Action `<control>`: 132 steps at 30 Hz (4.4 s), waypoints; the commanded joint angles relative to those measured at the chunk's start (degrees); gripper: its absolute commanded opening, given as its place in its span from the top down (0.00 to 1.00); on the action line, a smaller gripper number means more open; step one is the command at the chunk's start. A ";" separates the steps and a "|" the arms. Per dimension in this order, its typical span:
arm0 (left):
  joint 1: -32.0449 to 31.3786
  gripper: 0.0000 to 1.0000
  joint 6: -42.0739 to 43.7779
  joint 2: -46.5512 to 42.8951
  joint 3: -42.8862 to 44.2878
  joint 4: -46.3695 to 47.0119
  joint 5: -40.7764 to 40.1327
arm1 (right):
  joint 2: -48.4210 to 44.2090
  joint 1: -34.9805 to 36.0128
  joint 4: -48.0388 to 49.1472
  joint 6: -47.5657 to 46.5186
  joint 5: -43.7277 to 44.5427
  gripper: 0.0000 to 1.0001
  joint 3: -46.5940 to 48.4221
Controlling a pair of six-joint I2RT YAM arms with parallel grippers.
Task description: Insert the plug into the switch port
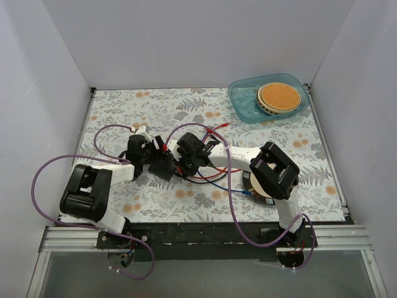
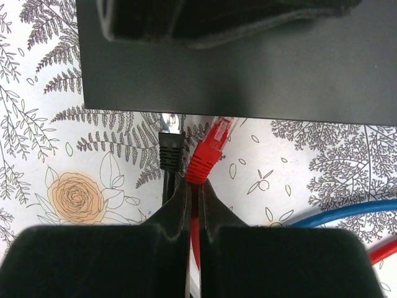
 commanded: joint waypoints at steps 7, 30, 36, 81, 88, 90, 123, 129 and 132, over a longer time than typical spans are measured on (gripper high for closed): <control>-7.38 0.29 -2.90 1.20 0.96 -2.06 20.90 | 3.56 -0.46 19.07 -5.06 -1.18 0.99 5.15; -8.43 0.30 1.06 4.71 0.53 0.05 18.62 | 4.09 -3.45 17.32 -5.06 8.66 0.99 3.66; -8.43 0.32 1.67 6.99 0.44 0.49 16.86 | 4.36 -3.98 16.52 -5.06 10.95 0.99 3.74; -2.02 0.20 1.23 10.16 12.48 -5.84 -1.86 | 3.13 -4.68 10.81 -6.55 -0.46 0.99 3.04; -1.05 0.20 1.85 10.68 12.30 -5.13 0.42 | 2.77 -4.16 12.21 -2.78 -6.19 0.99 1.37; -1.05 0.20 2.55 11.21 12.91 -4.70 4.00 | 2.77 -3.46 12.30 -2.42 -6.71 0.99 1.02; -1.14 0.39 2.65 15.18 9.67 1.64 21.17 | 3.74 -0.82 11.51 5.90 7.87 0.99 1.19; -1.14 0.40 -1.75 11.66 4.49 2.68 18.97 | 1.72 -0.82 17.21 14.97 11.48 0.99 -1.61; -1.23 0.41 -2.98 10.95 2.99 2.95 18.09 | 1.02 -0.82 18.28 16.55 12.18 0.99 -2.49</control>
